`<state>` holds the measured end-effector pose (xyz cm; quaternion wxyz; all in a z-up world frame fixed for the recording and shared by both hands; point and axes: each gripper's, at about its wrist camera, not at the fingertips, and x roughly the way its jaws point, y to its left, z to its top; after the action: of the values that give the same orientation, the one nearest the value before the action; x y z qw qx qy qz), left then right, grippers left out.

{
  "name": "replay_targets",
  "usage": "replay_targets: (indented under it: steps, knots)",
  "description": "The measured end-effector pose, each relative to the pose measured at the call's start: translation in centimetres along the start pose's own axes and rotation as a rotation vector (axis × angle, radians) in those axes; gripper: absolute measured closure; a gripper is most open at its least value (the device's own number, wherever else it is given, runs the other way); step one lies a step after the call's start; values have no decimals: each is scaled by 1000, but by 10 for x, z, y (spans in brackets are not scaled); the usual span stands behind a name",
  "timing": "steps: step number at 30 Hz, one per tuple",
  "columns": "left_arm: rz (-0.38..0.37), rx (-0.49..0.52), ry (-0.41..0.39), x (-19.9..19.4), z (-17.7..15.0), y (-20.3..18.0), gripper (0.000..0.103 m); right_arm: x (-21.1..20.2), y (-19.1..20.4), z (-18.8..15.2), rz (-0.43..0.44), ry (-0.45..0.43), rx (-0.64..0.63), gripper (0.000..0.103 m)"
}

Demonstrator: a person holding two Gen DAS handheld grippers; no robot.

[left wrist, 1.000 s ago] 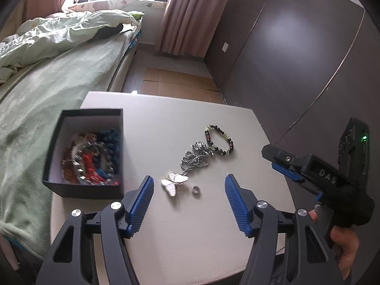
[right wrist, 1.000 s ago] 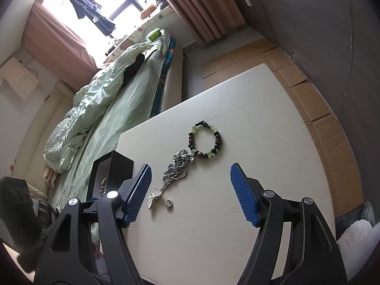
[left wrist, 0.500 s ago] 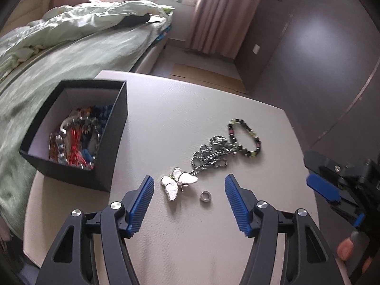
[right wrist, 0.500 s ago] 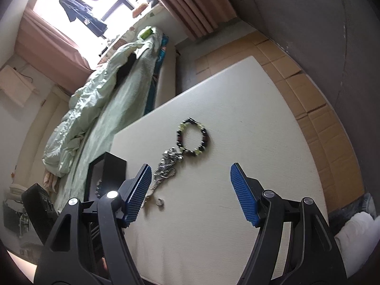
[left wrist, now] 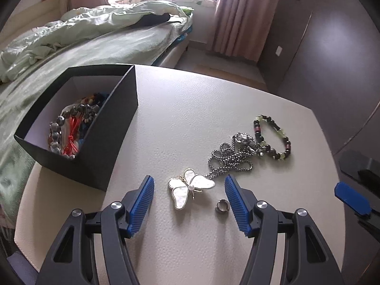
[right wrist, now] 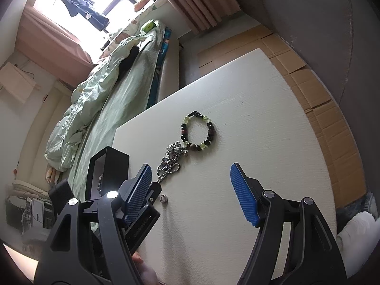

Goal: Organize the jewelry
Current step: 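Move the left tool to the white butterfly pendant and close on it, then drop the butterfly into the box with the left tool while the right tool grasps the black-green bead bracelet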

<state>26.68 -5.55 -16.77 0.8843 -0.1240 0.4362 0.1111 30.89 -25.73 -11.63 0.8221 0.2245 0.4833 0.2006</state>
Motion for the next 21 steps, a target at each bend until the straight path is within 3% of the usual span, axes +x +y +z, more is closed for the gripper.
replay_targets:
  steps: [6,11,16,21]
  knots:
    - [91,14,10,3,1,-2,63,3,1,0,-15,9,-9,33]
    - [13,-6,30,-1,4,7,64,6,-2,3,-38,13,-5,33]
    - [-69,8,-2,-22,9,10,64,9,-1,7,-66,0,-13,35]
    - [-105,32,-33,-39,21,8,64,25,9,24,-115,-4,-62,55]
